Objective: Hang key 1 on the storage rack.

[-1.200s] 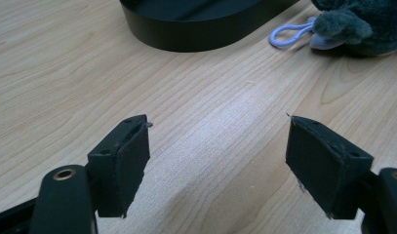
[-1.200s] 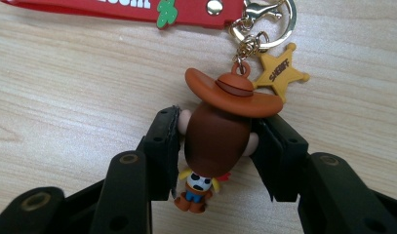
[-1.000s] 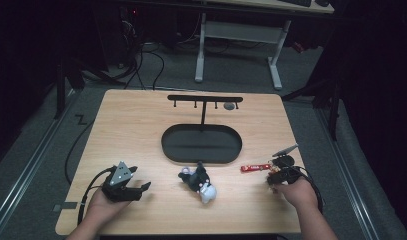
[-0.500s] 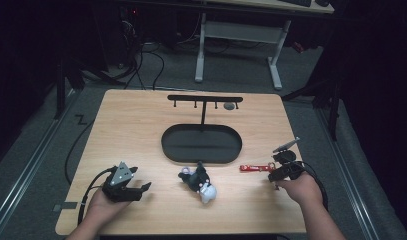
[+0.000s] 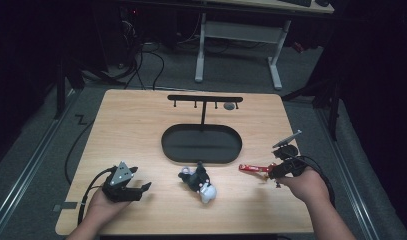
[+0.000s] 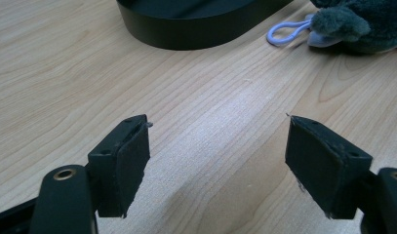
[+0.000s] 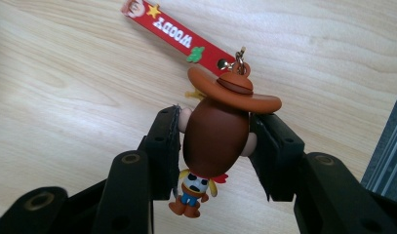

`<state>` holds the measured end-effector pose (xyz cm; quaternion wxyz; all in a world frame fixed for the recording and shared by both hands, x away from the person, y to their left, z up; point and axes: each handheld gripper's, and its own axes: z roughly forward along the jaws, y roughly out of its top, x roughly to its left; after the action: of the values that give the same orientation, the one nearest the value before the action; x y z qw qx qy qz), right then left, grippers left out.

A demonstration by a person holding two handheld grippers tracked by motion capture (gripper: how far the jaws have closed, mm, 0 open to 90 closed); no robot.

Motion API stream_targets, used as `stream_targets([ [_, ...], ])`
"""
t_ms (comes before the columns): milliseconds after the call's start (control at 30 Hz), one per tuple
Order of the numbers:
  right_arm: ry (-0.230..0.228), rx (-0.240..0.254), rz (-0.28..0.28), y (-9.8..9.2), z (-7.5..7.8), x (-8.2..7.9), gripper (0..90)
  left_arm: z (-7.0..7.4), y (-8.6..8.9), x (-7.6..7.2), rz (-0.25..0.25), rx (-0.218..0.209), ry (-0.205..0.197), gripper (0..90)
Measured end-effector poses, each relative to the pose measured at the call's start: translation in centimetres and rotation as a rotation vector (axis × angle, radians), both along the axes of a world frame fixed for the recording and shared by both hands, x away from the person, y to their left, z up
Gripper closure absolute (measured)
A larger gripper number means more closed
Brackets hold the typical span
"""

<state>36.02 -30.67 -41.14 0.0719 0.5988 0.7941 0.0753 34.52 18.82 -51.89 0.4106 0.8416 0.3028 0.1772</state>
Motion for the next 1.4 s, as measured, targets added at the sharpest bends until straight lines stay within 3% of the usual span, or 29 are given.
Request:
stream_targets([
  [467,-0.029,-0.002,0.104,4.1,2.5,-0.2,56.1,0.0,-0.1,-0.1,-0.007,-0.004,-0.004,24.5],
  [867,-0.066,0.002,0.156,5.8,4.9,0.1,56.1,0.0,-0.1,-0.1,-0.008,-0.005,-0.006,24.5],
  [1400,-0.092,-0.014,0.153,6.6,7.1,0.8,56.1,0.1,-0.1,0.0,-0.015,-0.004,-0.01,24.4],
])
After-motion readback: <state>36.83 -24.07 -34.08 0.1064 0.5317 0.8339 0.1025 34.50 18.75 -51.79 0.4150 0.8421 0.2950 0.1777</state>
